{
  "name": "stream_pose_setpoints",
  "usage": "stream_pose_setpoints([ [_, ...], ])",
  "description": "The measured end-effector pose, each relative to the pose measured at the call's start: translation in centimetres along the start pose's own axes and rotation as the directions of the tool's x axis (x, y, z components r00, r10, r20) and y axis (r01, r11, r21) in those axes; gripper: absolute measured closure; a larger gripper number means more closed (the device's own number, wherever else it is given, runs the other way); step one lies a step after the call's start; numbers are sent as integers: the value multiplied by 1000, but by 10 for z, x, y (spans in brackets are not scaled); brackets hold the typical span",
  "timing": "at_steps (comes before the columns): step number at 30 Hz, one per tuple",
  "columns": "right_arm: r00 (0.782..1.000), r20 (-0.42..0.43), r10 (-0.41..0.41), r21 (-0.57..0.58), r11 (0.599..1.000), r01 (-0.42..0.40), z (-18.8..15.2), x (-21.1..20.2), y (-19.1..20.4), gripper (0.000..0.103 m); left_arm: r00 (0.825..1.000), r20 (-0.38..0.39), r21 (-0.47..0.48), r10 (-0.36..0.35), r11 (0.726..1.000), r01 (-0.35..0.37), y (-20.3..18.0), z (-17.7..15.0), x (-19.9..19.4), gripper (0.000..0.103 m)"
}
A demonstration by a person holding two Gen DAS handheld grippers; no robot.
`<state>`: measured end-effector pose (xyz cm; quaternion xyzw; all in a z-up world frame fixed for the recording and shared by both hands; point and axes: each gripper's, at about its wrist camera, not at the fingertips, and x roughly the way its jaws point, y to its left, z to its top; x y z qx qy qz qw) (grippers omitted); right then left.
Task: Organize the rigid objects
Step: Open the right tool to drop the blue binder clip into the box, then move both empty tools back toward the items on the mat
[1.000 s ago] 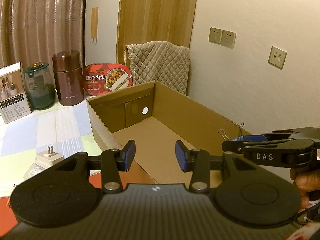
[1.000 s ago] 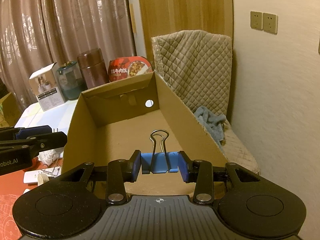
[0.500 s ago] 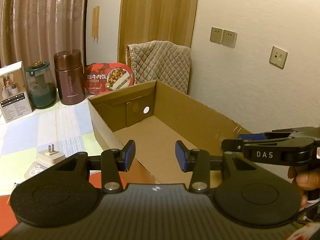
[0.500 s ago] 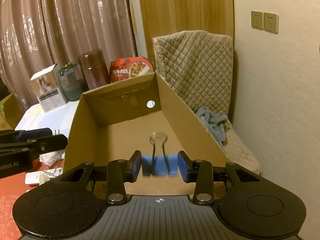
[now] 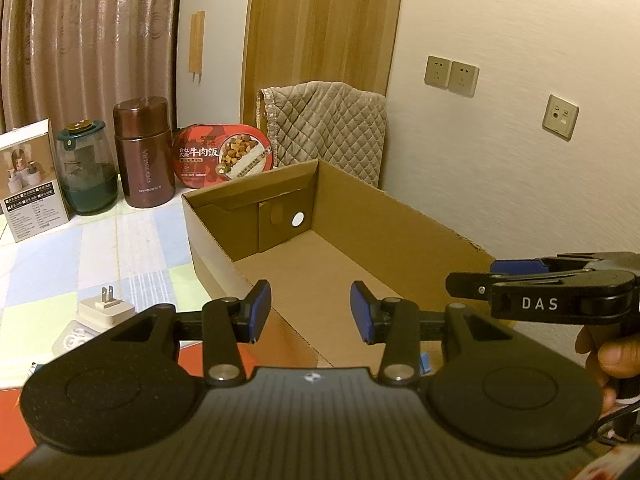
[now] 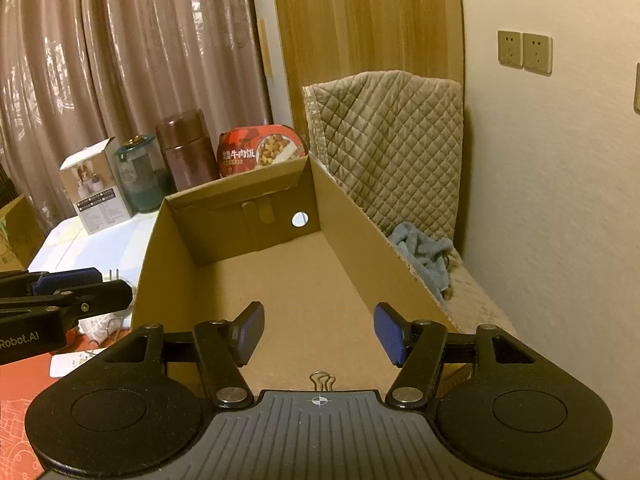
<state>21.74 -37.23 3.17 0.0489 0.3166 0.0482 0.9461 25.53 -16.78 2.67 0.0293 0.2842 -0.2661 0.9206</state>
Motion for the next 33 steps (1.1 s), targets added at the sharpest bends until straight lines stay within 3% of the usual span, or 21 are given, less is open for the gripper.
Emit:
stream_pose_setpoints([
  [18, 1000, 18, 2, -9, 1000, -2, 3, -4, 6, 45, 999, 22, -22, 31, 999, -30, 13, -2, -11, 65],
  [28, 996, 76, 47, -27, 999, -45, 5, -15, 23, 45, 993, 37, -68, 115, 991, -112, 50, -6, -36, 62],
  [33, 991, 102, 90, -54, 995, -85, 6, -19, 40, 45, 983, 40, -99, 177, 980, -172, 73, -14, -54, 55],
])
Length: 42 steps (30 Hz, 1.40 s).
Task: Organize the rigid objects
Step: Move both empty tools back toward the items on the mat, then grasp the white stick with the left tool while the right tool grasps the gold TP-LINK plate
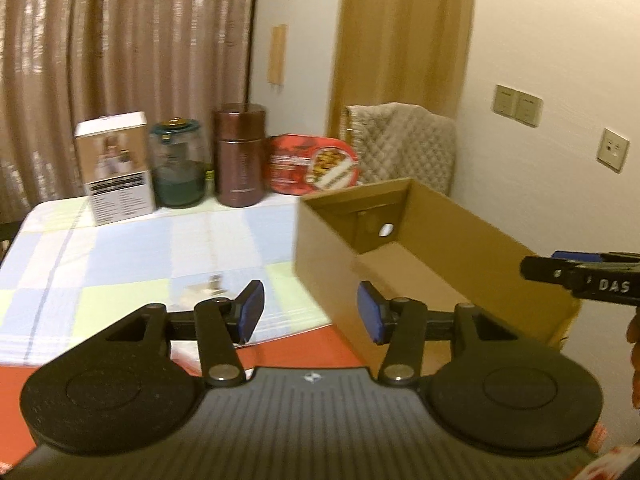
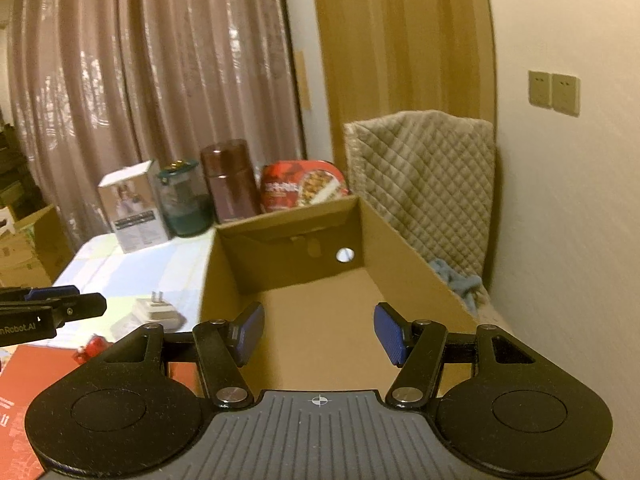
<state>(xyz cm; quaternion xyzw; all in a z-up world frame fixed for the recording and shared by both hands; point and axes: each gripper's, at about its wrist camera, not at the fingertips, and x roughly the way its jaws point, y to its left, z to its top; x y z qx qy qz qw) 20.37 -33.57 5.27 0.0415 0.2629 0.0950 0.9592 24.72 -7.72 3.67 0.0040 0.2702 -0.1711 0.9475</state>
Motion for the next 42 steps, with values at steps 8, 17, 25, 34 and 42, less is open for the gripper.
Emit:
stream_pose_setpoints([
  [8, 995, 37, 88, -60, 994, -86, -1, -4, 35, 45, 994, 16, -41, 111, 993, -111, 45, -12, -33, 49],
  [17, 975, 35, 221, -164, 963, -213, -15, -8, 96, 45, 980, -3, -82, 201, 976, -200, 91, -40, -69, 44],
  [25, 952, -121, 281, -238, 923, -302, -70, 7, 143, 45, 967, -50, -124, 251, 959, -256, 122, -79, -99, 42],
  [34, 947, -254, 196, -184, 951, -247, -130, 38, 155, 45, 969, -98, -130, 228, 962, -240, 124, -106, -98, 42],
  [42, 957, -253, 145, -220, 954, -202, -135, 62, 153, 45, 979, -113, -128, 171, 974, -185, 117, -107, -79, 39],
])
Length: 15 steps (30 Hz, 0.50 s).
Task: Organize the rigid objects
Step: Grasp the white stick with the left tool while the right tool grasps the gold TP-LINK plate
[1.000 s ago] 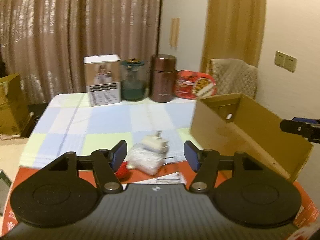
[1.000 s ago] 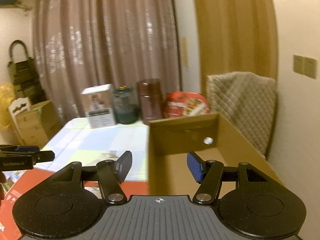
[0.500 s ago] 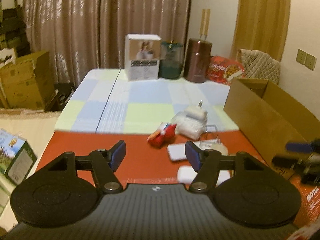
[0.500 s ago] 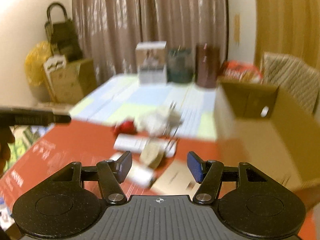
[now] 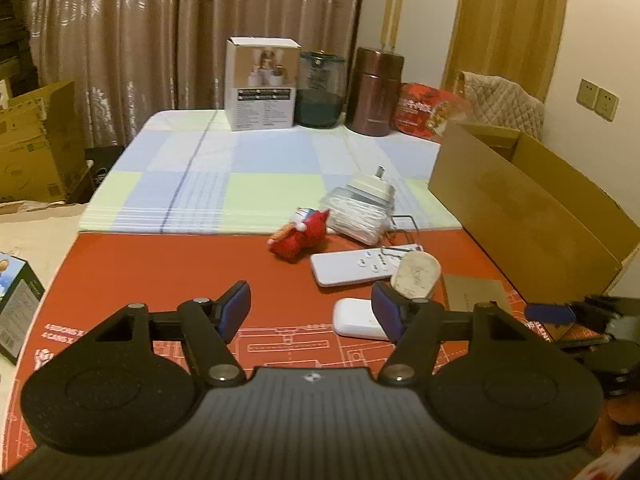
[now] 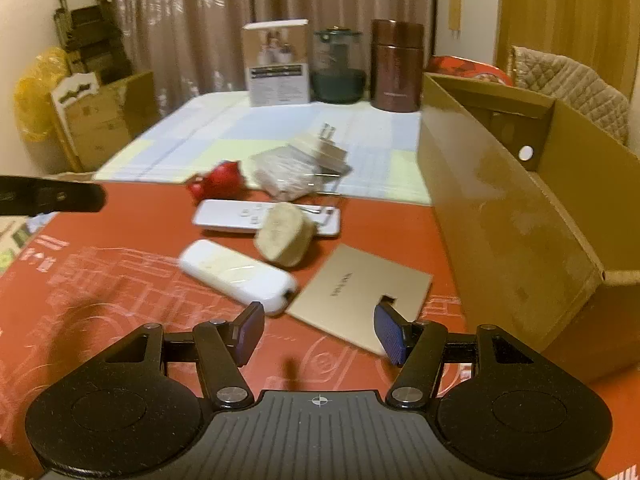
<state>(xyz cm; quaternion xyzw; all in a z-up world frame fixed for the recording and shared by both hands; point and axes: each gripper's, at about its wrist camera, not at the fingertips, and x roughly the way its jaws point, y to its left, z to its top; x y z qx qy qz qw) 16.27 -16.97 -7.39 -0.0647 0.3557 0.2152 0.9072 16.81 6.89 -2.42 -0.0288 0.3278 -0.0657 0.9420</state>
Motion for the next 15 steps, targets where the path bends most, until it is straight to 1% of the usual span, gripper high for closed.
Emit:
stream_pose_setpoints([
  [5, 997, -27, -72, 6, 997, 72, 0, 19, -8, 45, 999, -39, 9, -19, 1000, 19, -3, -5, 15, 38],
  [9, 995, -33, -89, 28, 996, 90, -2, 33, -11, 42, 998, -63, 8, -26, 1000, 26, -4, -7, 26, 38],
  [12, 992, -16, -129, 50, 990, 129, -1, 39, -13, 40, 997, -68, 6, -33, 999, 33, -4, -7, 30, 38],
  [15, 991, -22, -134, 71, 988, 135, 0, 45, -15, 38, 997, -67, 8, -43, 999, 44, -6, -5, 31, 38],
])
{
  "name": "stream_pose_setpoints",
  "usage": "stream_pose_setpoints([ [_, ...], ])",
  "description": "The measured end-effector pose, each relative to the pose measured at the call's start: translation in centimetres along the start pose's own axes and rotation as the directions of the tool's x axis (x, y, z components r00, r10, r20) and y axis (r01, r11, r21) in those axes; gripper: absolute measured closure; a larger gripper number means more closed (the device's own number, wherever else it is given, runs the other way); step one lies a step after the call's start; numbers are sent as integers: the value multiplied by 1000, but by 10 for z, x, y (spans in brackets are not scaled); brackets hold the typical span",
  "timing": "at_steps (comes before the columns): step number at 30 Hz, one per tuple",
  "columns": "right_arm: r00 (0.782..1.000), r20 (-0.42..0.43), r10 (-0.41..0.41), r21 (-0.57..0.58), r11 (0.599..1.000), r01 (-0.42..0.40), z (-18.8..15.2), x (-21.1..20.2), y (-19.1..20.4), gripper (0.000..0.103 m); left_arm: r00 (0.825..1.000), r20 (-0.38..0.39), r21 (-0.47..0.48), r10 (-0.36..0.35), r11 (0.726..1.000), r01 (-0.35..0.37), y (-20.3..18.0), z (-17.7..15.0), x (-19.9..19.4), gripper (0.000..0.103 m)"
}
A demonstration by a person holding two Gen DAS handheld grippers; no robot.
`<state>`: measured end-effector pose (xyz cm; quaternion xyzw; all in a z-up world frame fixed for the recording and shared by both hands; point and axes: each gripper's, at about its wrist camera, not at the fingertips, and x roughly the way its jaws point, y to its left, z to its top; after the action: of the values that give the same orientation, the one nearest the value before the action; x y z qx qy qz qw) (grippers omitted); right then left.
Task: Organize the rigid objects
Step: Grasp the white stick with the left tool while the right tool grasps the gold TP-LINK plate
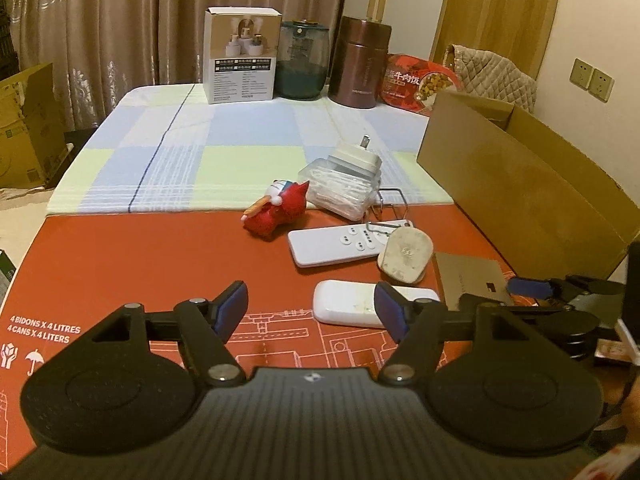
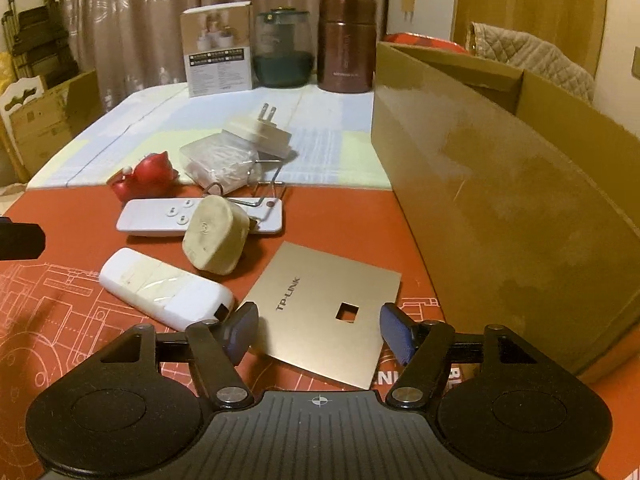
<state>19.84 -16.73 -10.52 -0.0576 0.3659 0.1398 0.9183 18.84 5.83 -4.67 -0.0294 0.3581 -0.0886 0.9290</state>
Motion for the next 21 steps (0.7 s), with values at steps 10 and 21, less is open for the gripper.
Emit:
stream_pose_setpoints([
  [10, 1000, -3, -18, 43, 999, 18, 7, 14, 4, 16, 1000, -11, 7, -7, 1000, 7, 0, -2, 3, 37],
  [21, 998, -62, 10, 11, 1000, -10, 6, 22, 14, 10, 1000, -24, -1, 6, 1000, -6, 7, -3, 4, 36],
])
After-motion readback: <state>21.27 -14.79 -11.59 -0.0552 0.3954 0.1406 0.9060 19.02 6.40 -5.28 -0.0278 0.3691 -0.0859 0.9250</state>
